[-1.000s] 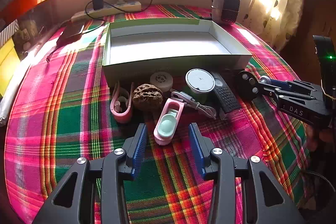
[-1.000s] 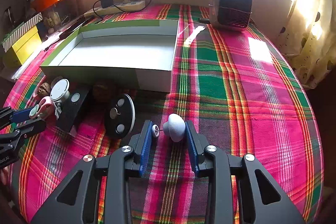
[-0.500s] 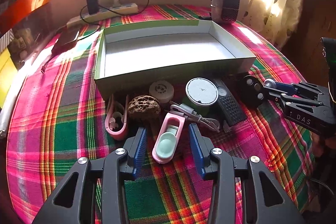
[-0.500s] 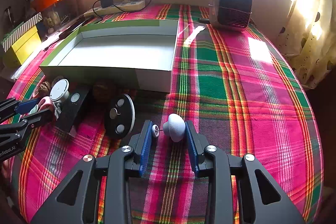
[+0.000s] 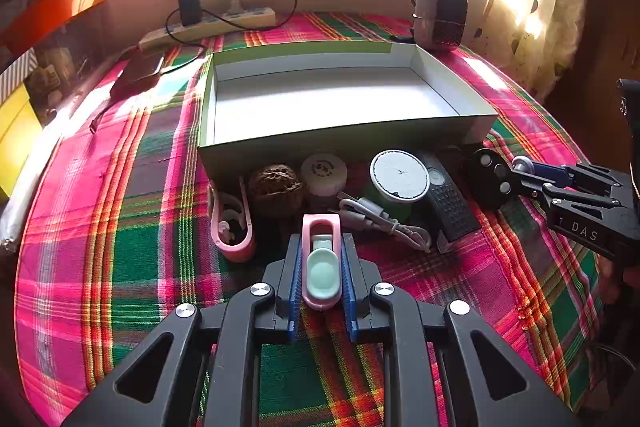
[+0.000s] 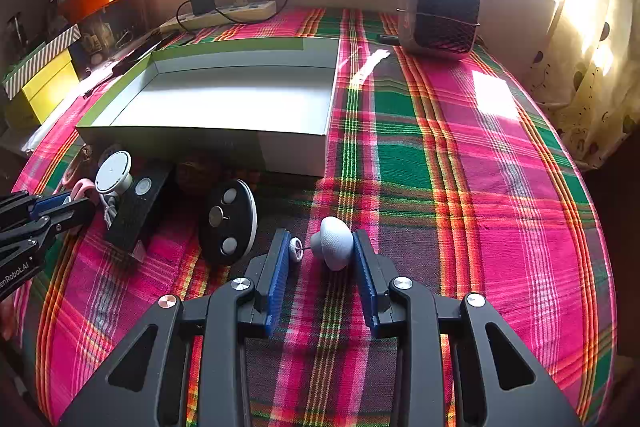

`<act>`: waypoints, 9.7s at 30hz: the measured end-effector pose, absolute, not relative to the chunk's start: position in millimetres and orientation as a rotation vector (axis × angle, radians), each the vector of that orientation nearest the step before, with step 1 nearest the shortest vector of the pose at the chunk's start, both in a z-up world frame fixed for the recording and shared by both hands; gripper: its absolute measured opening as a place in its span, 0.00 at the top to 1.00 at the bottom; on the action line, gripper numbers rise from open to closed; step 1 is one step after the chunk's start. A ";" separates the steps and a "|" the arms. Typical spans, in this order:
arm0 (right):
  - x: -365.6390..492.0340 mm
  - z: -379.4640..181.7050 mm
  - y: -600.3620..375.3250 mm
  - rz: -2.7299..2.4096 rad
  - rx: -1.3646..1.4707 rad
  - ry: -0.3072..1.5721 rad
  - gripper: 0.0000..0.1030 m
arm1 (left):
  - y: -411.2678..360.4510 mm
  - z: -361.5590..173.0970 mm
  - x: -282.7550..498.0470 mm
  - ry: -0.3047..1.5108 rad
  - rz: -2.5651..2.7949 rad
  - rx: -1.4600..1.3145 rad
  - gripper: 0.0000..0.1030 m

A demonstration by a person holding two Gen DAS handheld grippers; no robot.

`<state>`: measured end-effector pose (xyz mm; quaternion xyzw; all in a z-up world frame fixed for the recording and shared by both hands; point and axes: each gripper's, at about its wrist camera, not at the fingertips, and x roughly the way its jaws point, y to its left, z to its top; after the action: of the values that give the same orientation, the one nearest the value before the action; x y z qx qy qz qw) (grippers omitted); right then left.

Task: Organize objects
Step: 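Close right gripper on white knob while left gripper grasps pink-and-mint clip, then carry white knob in right gripper while left carries pink clip into tray, then open right gripper releasing knob while left gripper releases clip in tray, then withdraw both open grippers from the tray toward remaining items, then close right gripper on black dotted fob while left grasps pink hook piece, then carry black fob in right gripper while left carries pink hook into tray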

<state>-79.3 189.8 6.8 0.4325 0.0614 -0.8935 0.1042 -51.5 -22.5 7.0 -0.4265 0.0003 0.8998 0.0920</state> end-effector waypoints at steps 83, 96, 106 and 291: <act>-234.3 16.6 118.3 -2.509 1.272 0.257 0.68 | -16.3 12.9 -218.7 0.015 2.652 -1.341 0.85; -236.7 10.7 118.9 -2.509 1.300 0.263 0.68 | -14.8 12.1 -220.2 0.025 2.652 -1.342 0.84; -235.6 15.1 117.4 -2.535 1.293 0.236 0.50 | -18.3 13.9 -218.9 -0.012 2.653 -1.342 0.75; -68.7 24.7 173.9 -2.659 1.201 -0.022 0.73 | -57.9 34.8 -44.4 -0.057 2.845 -1.212 0.80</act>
<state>-68.7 173.9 24.7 0.4089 -0.0075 -0.9057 0.1116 -44.4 -57.9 34.8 -0.3919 -0.0185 0.9195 0.0244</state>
